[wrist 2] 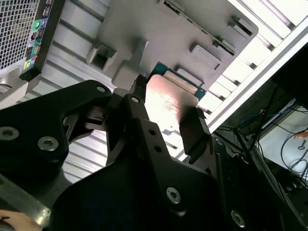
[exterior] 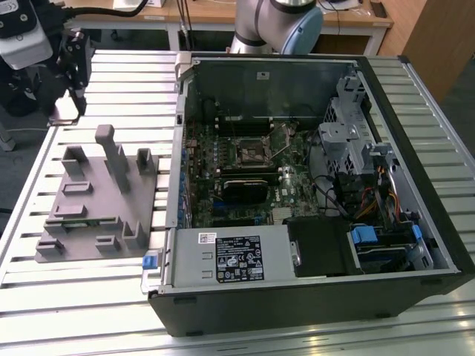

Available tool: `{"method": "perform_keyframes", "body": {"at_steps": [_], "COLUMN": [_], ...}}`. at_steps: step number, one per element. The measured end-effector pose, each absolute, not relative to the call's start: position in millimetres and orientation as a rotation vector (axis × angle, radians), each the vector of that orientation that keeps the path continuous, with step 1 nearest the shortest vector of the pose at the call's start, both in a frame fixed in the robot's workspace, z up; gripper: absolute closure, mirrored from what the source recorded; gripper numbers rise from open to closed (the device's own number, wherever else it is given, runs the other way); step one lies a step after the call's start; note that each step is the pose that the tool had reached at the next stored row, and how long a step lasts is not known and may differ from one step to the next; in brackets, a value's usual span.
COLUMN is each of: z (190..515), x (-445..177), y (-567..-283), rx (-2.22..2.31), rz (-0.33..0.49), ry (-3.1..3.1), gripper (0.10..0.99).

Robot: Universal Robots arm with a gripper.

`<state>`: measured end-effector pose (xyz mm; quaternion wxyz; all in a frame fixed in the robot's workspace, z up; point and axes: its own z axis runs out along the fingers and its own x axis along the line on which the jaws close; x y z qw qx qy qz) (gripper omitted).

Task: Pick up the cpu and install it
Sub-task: 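Pick up the cpu and move it towards the insertion slot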

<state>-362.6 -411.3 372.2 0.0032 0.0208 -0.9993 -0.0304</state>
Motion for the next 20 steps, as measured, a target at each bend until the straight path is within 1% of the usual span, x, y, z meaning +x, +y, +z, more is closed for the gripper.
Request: {"method": "perform_keyframes", "body": {"at_steps": [20], "z": [372], "x": [-313], "y": [-411], "rx": [0.065], "rz": [-0.095], "ry": [-3.133], "gripper": [0.553]}}
